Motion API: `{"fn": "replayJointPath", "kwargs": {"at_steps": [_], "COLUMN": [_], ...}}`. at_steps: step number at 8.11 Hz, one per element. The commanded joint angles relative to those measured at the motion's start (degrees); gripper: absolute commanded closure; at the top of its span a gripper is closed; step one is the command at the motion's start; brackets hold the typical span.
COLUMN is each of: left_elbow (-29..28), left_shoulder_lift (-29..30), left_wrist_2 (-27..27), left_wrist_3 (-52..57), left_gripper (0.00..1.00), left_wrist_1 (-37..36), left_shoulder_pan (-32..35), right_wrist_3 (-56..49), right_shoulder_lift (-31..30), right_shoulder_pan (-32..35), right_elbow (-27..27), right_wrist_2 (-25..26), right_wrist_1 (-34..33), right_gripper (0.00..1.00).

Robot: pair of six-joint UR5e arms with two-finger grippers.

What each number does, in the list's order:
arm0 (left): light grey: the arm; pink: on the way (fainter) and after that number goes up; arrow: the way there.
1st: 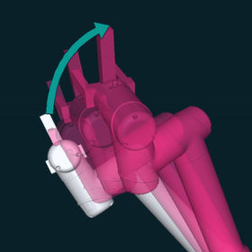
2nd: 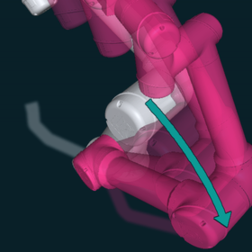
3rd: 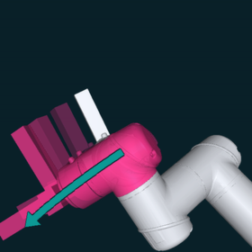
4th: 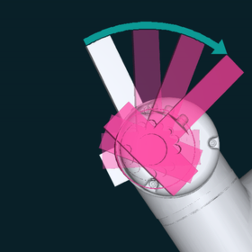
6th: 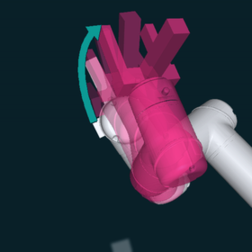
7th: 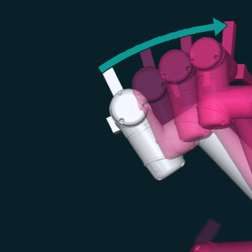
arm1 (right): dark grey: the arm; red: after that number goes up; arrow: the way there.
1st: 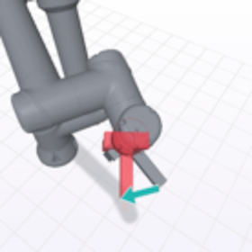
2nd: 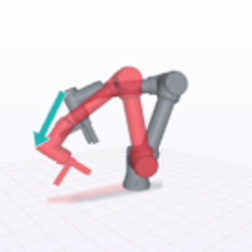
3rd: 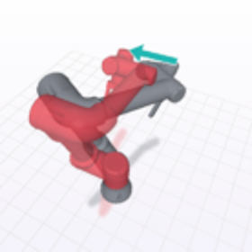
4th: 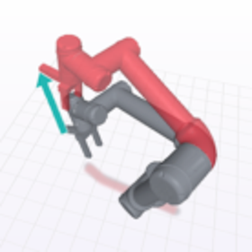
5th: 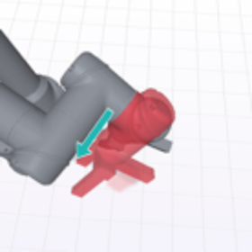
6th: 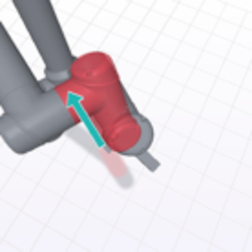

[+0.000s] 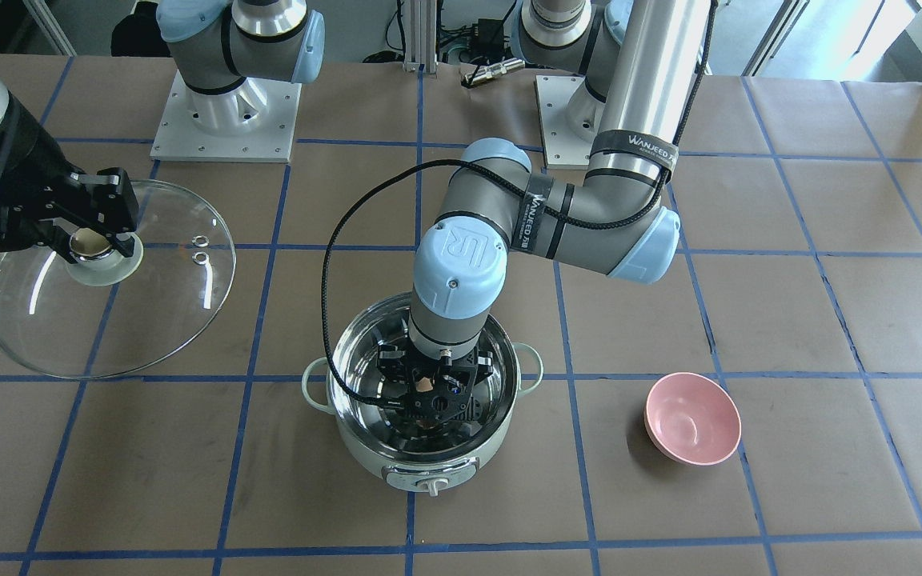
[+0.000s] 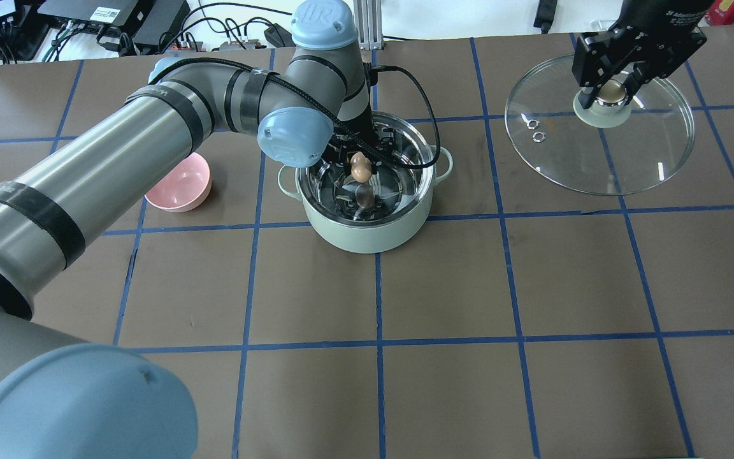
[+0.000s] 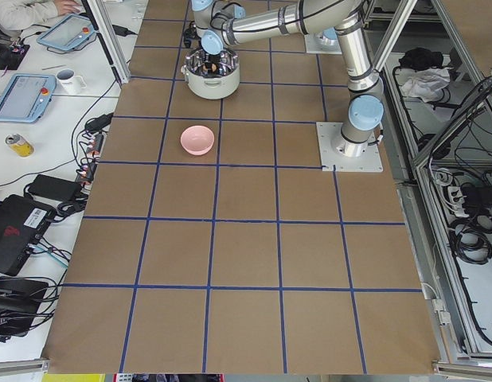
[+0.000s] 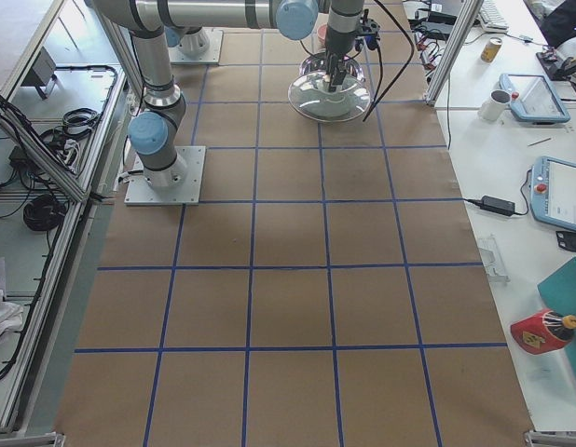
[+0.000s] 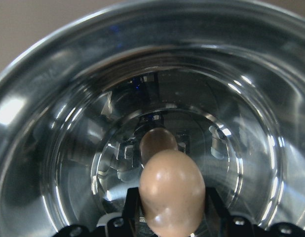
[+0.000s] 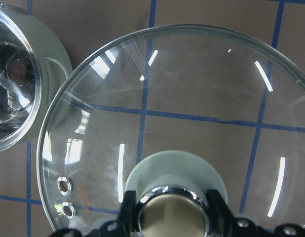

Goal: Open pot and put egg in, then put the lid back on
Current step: 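Lower the egg into the pot and open the left gripper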

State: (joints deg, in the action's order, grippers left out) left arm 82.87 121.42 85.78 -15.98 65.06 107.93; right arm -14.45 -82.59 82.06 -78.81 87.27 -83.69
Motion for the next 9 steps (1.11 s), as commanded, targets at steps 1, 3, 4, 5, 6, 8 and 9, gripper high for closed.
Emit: {"fn": "replayJointPath", "kwargs": {"at_steps": [1, 3, 4, 5, 6, 8, 9], "left_elbow": [0.2, 0.3, 0.3, 0.4, 0.9, 1.2, 1.2], "left_shoulder_lift": [1.0, 1.0, 1.1, 1.2, 1.2, 1.2, 1.1], "left_wrist_2": [0.2, 0.3, 0.3, 0.0, -0.1, -0.1, -0.1], "left_wrist_3": [-0.9, -0.5, -0.5, -0.8, -0.9, -0.9, -1.2], "left_gripper": [1.0, 0.82, 0.74, 0.56, 0.47, 0.34, 0.27], "left_wrist_1": [-0.5, -0.5, -1.8, -2.1, -2.2, -2.2, -2.4], "left_shoulder_pan": [0.6, 0.7, 0.7, 0.7, 0.7, 0.7, 0.7], "right_wrist_3": [-0.6, -4.5, -4.6, -5.2, -5.4, -5.7, -5.8], "right_shoulder_lift": [-0.1, -0.8, -0.9, -0.9, -0.8, -0.7, -0.7], "right_shoulder_pan": [-0.1, -0.1, -0.1, -0.1, -0.1, -0.1, -0.1], "right_elbow": [0.0, 0.0, 0.0, 0.0, -0.1, 0.0, 0.0], "right_wrist_2": [-2.0, -2.4, -2.4, -2.8, -3.2, -5.0, -5.6], "right_wrist_1": [-0.3, -0.5, -0.4, -0.4, -0.5, -0.8, -0.8], "right_gripper": [1.0, 1.0, 1.0, 1.0, 1.0, 1.0, 1.0]}}
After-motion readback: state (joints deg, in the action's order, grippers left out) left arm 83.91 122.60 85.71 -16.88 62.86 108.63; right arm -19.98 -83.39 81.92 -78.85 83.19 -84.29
